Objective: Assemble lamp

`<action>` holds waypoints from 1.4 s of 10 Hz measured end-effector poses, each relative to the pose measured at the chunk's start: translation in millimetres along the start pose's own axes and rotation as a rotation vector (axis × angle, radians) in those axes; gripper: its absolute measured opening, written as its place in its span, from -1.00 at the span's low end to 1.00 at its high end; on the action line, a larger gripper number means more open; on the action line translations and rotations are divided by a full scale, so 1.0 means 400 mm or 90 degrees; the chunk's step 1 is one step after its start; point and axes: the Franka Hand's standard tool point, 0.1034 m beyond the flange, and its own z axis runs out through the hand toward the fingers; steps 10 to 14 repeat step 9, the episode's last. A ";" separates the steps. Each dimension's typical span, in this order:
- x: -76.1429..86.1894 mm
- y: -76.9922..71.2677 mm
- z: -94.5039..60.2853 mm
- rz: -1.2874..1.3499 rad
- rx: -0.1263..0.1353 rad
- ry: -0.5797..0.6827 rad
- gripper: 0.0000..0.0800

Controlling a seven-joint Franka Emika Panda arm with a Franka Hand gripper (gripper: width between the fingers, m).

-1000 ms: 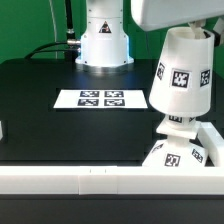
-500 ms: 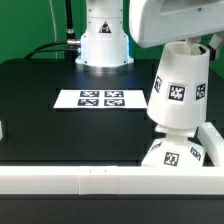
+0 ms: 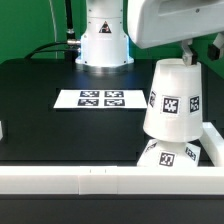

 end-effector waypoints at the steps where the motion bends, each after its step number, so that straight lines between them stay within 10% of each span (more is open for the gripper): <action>1: -0.010 0.003 -0.010 0.001 0.000 -0.005 -0.21; 3: -0.037 -0.003 -0.038 0.001 -0.002 -0.004 0.58; 7: -0.074 -0.081 -0.086 0.082 -0.026 -0.019 0.74; 14: -0.073 -0.079 -0.085 0.079 -0.025 -0.020 0.75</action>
Offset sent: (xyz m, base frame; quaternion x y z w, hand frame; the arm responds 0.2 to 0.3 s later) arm -0.0312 -0.0011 0.0441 -0.0634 -0.0671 0.0457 0.9947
